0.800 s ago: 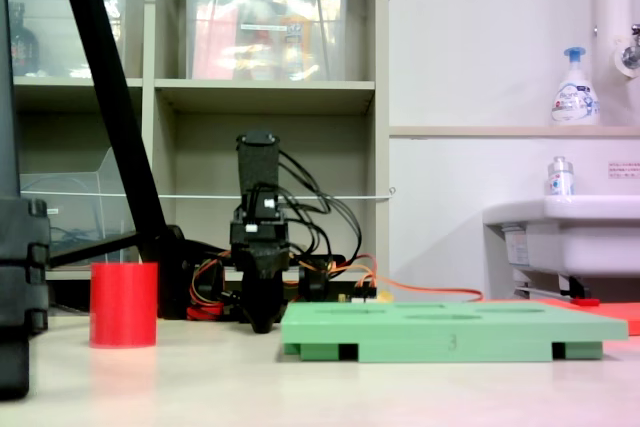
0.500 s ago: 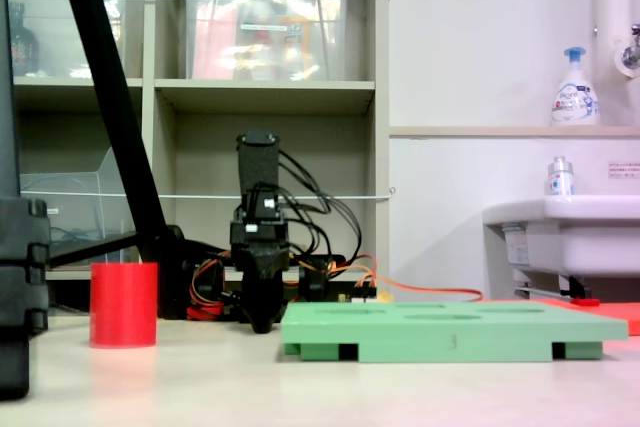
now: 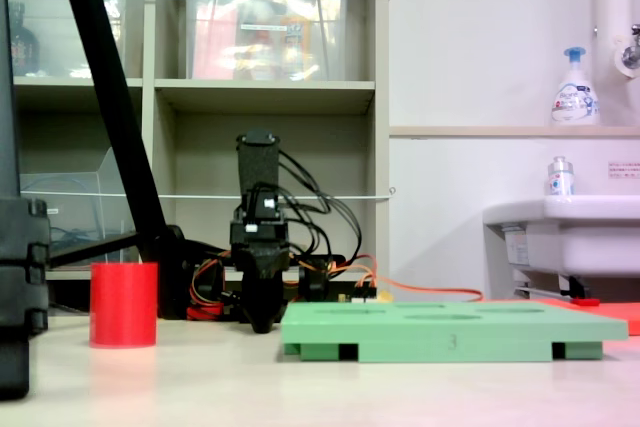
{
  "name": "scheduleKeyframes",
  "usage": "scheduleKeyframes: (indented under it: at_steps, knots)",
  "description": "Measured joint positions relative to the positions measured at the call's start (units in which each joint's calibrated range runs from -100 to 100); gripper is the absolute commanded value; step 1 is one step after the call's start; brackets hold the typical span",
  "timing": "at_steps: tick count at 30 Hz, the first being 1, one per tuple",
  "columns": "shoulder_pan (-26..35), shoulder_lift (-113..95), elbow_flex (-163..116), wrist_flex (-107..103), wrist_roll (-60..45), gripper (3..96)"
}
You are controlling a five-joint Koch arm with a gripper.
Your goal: Put the cylinder block into the corresponding hole
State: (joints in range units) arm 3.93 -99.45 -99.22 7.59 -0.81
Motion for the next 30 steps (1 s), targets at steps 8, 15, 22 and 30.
scheduleKeyframes:
  at_steps: [8, 15, 22, 30]
  knots:
    - [-1.6, 0.0, -0.1, 9.3, 6.8, 45.8]
    - [-6.3, 0.0, 0.1, 30.9, 20.2, 52.3]
    - [-9.9, 0.0, 1.0, 42.1, 42.4, 53.6]
    - [-17.1, 0.0, 0.2, 44.9, 55.9, 51.5]
